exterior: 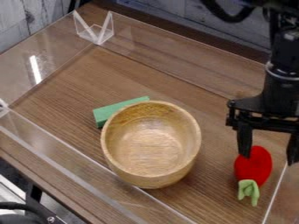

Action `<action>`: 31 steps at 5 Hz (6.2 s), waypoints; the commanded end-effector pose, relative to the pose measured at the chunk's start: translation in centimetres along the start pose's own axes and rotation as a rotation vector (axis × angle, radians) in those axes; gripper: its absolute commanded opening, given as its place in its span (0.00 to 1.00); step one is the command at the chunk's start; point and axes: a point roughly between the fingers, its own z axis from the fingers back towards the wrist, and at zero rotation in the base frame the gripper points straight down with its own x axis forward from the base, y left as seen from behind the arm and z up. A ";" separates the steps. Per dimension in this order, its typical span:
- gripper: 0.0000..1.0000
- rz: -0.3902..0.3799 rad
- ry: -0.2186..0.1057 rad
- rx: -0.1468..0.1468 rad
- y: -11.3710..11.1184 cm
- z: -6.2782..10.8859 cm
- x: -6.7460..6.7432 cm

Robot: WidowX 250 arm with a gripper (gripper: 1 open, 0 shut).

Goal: Move the red object to the left side of the table

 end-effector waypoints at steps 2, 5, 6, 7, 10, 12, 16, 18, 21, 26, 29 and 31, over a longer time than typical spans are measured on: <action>1.00 0.055 -0.025 -0.027 0.5 -1.1 0.2; 0.00 0.081 -0.048 -0.041 0.7 -2.7 0.2; 1.00 0.132 -0.068 -0.056 0.4 -2.1 0.1; 1.00 0.180 -0.094 -0.070 0.1 -1.4 0.0; 1.00 0.288 -0.137 -0.088 -0.1 -0.5 -0.6; 0.00 0.326 -0.155 -0.090 -0.3 -0.7 0.7; 0.00 0.515 -0.283 -0.310 0.9 10.3 4.0; 0.00 0.528 -0.307 -0.310 3.9 10.3 6.0; 0.00 0.439 -0.345 -0.244 2.4 8.6 6.2; 0.00 0.495 -0.409 -0.226 3.7 9.3 8.2; 0.00 0.589 -0.453 -0.207 5.3 9.5 7.3; 0.00 0.611 -0.491 -0.210 3.9 10.6 7.5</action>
